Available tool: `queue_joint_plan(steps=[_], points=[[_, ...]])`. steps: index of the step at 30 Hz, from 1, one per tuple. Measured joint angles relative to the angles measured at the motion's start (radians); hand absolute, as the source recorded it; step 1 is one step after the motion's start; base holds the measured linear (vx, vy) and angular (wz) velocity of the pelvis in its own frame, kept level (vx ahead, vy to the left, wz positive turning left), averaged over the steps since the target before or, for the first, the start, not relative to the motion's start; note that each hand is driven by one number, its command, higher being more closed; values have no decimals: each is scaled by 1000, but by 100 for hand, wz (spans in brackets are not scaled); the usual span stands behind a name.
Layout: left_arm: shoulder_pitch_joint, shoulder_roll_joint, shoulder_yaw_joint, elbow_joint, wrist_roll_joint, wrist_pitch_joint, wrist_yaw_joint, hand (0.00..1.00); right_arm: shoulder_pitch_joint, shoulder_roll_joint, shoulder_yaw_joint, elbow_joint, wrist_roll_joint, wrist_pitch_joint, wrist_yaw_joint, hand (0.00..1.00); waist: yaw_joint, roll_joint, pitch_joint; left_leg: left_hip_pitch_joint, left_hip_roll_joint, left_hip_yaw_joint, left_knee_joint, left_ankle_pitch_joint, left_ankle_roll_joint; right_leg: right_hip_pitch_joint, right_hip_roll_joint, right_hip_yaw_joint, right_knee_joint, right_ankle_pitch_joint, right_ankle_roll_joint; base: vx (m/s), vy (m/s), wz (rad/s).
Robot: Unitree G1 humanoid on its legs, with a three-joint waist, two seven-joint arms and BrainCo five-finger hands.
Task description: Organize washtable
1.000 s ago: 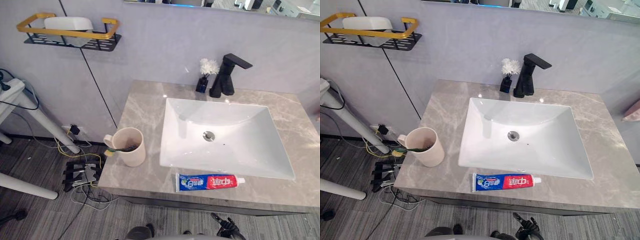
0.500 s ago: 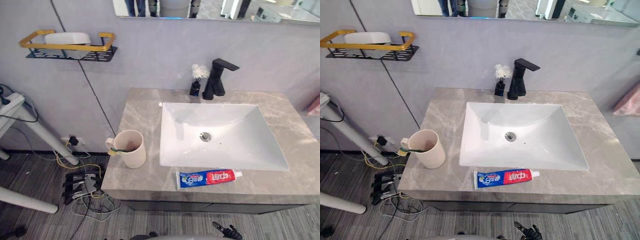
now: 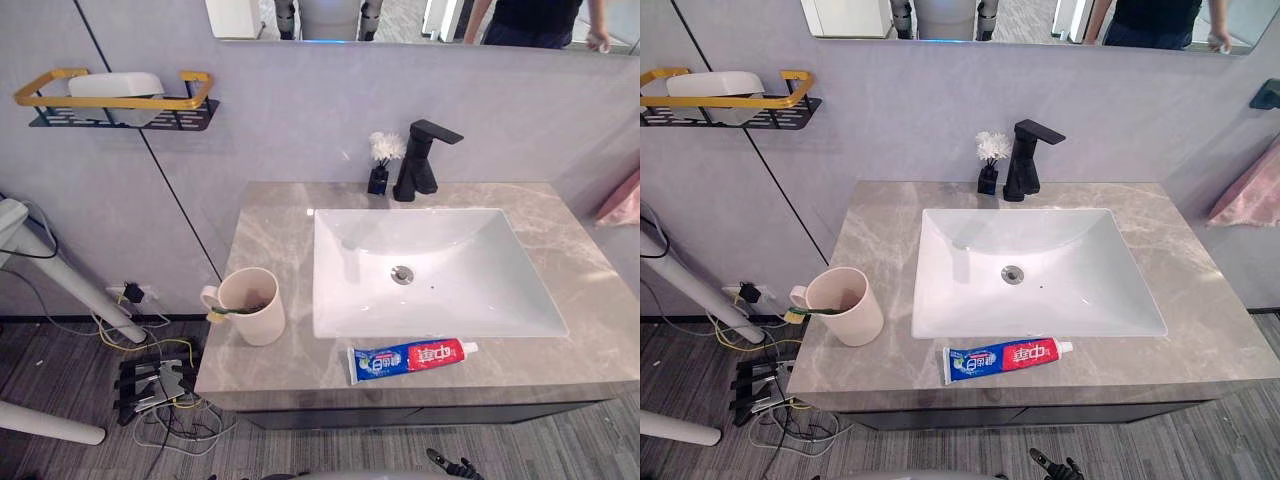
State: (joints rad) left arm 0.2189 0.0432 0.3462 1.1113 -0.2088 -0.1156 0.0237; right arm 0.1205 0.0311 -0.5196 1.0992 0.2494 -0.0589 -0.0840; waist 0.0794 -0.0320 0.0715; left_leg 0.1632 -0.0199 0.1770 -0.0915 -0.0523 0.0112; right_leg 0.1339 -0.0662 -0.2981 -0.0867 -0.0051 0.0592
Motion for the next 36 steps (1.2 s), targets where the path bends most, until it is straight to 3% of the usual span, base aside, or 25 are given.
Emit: queue_joint_plan(steps=[3, 5, 8, 9, 12, 13, 15, 16, 19, 23, 25, 28, 31, 36], points=[[-27, 4, 58, 1, -17, 5, 2, 0, -13, -13, -161, 27, 92, 3, -1, 0, 19, -15, -7, -7, -1, -1, 1, -1, 0, -3, -5, -2, -8, 5, 0, -5, -3, 2], [-30, 5, 87, -1, -17, 6, 1, 0, -25, -43, -267, 27, 147, 3, -4, 0, 14, -28, -8, -7, -1, 2, 5, -4, 3, -4, -6, 2, -8, 5, -1, -9, -5, -5], [-28, 10, 117, -1, -12, 19, 1, 0, -60, -175, -437, 26, 204, 0, -20, 0, 6, -43, -9, -15, -1, 21, 30, -25, 5, -14, -9, 26, -4, 10, 0, -28, 2, -26], [-25, 12, 130, -1, -4, 20, 1, 0, -85, -240, -475, 23, 203, -1, -28, 0, -10, -46, -9, -21, -2, 22, 44, -33, 7, -18, -11, 36, -4, 13, 0, -31, 8, -24], [-25, 25, 127, -1, 68, 21, 1, 0, -146, -361, -489, -51, 188, -1, -49, 0, -25, -46, -8, -39, -3, 35, 78, -53, 7, -35, -14, 62, -5, 24, 4, -45, 6, -31], [-26, 26, 124, -1, 75, 21, 0, 0, -161, -379, -465, -175, 169, 0, -63, 0, -43, -45, -8, -55, -4, 36, 97, -62, 10, -45, -16, 72, -4, 28, 6, -60, -3, -29], [-27, 25, 116, -1, 74, 21, -1, 0, -161, -391, -445, -307, 145, 1, -85, 0, -49, -47, -8, -69, -4, 41, 112, -68, 12, -56, -17, 81, -5, 32, 7, -43, 0, -10], [-26, 22, 116, -2, 74, 22, -1, 0, -163, -411, -437, -489, 103, -2, -113, 0, -65, -44, -10, -86, -6, 40, 133, -75, 14, -64, -21, 82, -4, 34, 9, -21, 2, -4], [-23, 22, 90, -2, 72, 23, -2, 0, -188, -490, -422, -694, 2, -28, -182, 0, -67, -43, -12, -92, -10, 15, 144, -76, 14, -68, -25, 83, -5, 39, 11, -21, -9, -7], [-22, 32, 55, -4, 63, 23, -4, 0, -223, -513, -415, -820, -72, -35, -242, 0, -66, -57, -16, -93, -11, 9, 144, -76, 14, -68, -26, 81, -4, 41, 12, -36, -17, 1], [-21, 40, 41, -5, 61, 23, -4, 0, -239, -518, -388, -877, -88, -38, -247, 0, -67, -63, -14, -94, -15, 0, 144, -76, 14, -69, -29, 79, -5, 43, 15, -39, -6, 3], [-11, 38, 22, -19, 42, 22, -4, 0, -246, -606, -242, -938, -105, -43, -219, 0, -68, -67, -12, -100, -25, -17, 146, -76, 14, -72, -38, 75, -5, 47, 22, -38, 16, 4], [-1, 45, -6, -23, 13, 19, -8, 0, -297, -735, 13, -966, -104, -54, -118, 0, -66, -70, -9, -109, -33, -39, 153, -76, 15, -73, -46, 60, -3, 49, 25, -40, 14, 13], [-2, 69, -62, -24, -50, 15, -41, 0, -317, -779, 314, -968, -102, -65, 119, 0, -32, -93, 7, -143, -34, -70, 180, -76, 16, -81, -50, 23, 4, 49, 25, -29, -14, 23]])
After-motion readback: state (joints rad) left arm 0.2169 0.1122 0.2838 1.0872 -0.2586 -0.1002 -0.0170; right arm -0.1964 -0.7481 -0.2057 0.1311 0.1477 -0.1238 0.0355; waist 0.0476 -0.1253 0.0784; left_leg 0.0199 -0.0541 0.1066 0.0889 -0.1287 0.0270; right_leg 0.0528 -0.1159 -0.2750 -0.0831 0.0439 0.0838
